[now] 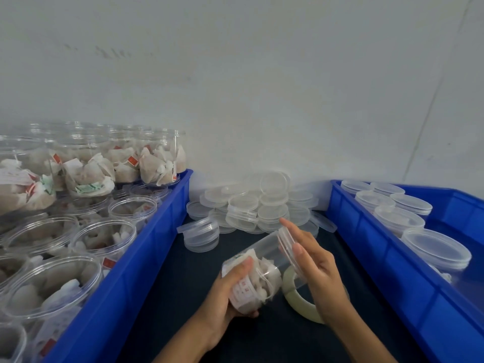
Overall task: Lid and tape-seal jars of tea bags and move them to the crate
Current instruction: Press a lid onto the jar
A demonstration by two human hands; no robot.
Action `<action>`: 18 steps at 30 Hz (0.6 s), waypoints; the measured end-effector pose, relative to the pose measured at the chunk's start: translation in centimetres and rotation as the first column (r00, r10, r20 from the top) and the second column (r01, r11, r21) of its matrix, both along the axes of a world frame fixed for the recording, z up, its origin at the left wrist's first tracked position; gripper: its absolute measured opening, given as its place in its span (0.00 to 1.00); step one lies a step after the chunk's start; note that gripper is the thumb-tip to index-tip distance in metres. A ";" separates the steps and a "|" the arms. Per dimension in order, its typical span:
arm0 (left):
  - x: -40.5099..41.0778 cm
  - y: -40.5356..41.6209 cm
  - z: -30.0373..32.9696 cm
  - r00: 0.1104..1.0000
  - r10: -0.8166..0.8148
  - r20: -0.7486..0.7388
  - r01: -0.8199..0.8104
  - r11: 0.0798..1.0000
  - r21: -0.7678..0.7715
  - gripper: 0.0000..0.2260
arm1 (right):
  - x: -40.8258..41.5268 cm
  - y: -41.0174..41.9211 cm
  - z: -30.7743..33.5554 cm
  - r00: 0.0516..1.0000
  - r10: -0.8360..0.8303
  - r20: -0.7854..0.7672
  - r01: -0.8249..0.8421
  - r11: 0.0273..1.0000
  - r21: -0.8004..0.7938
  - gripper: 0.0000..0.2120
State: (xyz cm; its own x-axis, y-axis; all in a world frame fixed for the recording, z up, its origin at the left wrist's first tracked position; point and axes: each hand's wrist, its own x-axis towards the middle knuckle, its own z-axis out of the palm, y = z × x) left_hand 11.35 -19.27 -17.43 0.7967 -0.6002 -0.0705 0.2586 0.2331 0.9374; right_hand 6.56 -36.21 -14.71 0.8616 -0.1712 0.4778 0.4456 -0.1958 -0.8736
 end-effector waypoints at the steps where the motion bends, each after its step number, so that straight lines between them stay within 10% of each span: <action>1: 0.0 0.2 0.1 0.999 -0.041 0.001 0.041 0.999 0.012 0.26 | -0.1 -0.1 0.2 1.000 0.010 0.014 -0.010 1.000 -0.019 0.22; 12: 1.1 1.6 0.5 0.929 -0.332 -0.162 0.323 0.943 -0.076 0.28 | -0.4 0.4 1.1 0.990 0.090 0.105 -0.082 0.993 -0.082 0.23; 18: 0.4 0.4 0.4 0.995 -0.064 -0.077 0.052 0.986 -0.158 0.27 | 0.2 0.9 1.0 0.998 0.022 0.059 -0.022 1.000 -0.006 0.22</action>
